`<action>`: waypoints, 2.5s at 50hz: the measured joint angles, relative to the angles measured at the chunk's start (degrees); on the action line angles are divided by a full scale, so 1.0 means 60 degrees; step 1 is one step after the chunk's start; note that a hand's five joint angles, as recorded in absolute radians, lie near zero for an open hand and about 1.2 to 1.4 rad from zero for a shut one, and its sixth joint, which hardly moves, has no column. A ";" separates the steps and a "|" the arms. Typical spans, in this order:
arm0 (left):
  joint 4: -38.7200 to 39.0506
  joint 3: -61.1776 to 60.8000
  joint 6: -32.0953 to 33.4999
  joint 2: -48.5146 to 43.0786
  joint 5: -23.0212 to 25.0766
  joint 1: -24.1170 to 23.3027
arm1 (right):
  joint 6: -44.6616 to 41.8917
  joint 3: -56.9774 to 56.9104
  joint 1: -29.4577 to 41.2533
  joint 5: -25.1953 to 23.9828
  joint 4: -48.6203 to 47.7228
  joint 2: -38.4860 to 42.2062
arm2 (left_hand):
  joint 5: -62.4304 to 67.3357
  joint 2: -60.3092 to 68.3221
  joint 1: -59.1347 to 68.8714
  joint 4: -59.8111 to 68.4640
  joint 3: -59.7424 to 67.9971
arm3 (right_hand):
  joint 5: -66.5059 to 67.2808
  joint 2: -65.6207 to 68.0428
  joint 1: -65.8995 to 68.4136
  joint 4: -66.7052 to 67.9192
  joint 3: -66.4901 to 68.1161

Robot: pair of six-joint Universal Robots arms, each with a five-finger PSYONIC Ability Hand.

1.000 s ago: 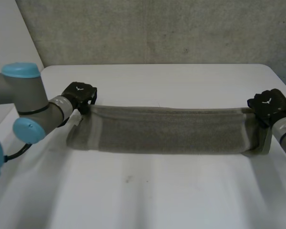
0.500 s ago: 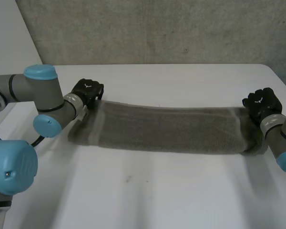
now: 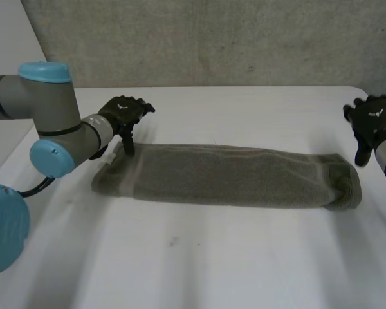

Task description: Fold the towel.

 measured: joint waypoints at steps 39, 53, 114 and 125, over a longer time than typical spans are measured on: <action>0.2088 -0.4408 -0.1023 0.2543 0.0087 -0.0005 | -0.0446 0.0421 -0.2602 0.0042 -0.0192 0.1562 | -0.0007 -0.0001 0.0000 0.0000 0.0000 | 1.0403 1.0083 1.0282 1.0338 1.0283; 0.2107 -0.4959 -0.1012 0.2955 0.0097 0.0007 | -0.2259 -0.1362 -0.2049 0.0322 -0.0200 0.1230 | -0.0009 0.0002 0.0000 0.0000 0.0000 | 1.0404 1.0086 1.0317 1.0338 1.0283; 0.2641 -0.5523 -0.1075 0.3192 -0.0044 -0.1530 | 0.1942 0.0745 0.2379 0.0276 0.1388 0.0447 | -0.0011 0.0002 0.0000 -0.0008 0.0000 | 0.0011 -0.0013 -0.0032 0.0008 -0.0005; 0.2678 -0.5570 -0.1237 0.3320 -0.0079 -0.1585 | 0.1963 0.1787 0.1206 -0.1000 0.0398 0.1251 | -0.0011 0.0002 0.0000 -0.0008 0.0000 | 0.8748 0.7801 0.7842 0.8515 0.8724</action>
